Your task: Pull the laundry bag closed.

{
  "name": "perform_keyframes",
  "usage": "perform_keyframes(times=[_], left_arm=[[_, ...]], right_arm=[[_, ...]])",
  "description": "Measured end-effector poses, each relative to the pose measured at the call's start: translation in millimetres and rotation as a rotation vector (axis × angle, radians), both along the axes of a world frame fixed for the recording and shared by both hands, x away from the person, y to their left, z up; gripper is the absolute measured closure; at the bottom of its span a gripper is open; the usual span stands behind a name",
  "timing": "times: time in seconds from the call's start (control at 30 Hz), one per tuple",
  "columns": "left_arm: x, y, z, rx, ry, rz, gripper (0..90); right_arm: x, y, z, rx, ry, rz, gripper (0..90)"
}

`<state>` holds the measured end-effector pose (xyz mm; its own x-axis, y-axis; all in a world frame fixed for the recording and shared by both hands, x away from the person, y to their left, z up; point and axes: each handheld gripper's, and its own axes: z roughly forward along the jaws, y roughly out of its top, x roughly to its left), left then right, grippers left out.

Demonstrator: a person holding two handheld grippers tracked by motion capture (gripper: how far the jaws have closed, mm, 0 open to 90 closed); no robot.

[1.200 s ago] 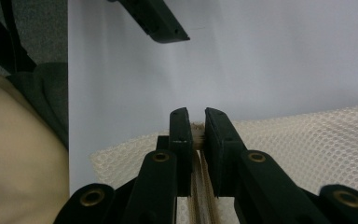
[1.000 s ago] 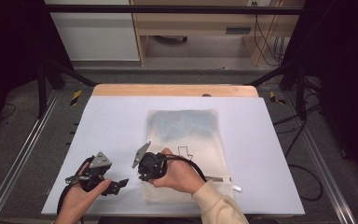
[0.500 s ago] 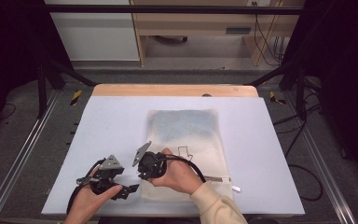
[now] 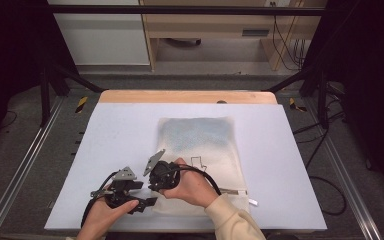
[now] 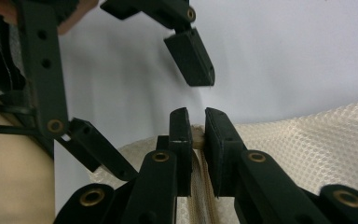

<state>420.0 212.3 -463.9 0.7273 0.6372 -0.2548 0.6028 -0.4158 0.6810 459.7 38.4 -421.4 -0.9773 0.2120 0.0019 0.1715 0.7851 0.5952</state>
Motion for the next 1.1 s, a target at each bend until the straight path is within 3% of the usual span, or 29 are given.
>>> perform_keyframes(times=[0.3,0.57,0.77,1.1], left_arm=[[1.9,-4.6,-2.5,-0.042,0.007,-0.01,29.1],[7.5,-5.1,-7.1,-0.089,0.055,-0.012,35.3],[9.9,-7.2,-9.4,-0.095,0.066,-0.012,36.6],[13.8,-8.7,-13.8,-0.163,0.107,-0.012,39.0]], right_arm=[[0.8,-3.6,2.2,0.016,0.012,-0.01,81.7],[1.3,-5.5,3.7,0.026,0.008,-0.002,81.8],[0.7,-5.7,4.1,0.018,0.008,-0.016,81.8],[0.6,-6.6,4.9,0.025,0.01,-0.006,81.7]])
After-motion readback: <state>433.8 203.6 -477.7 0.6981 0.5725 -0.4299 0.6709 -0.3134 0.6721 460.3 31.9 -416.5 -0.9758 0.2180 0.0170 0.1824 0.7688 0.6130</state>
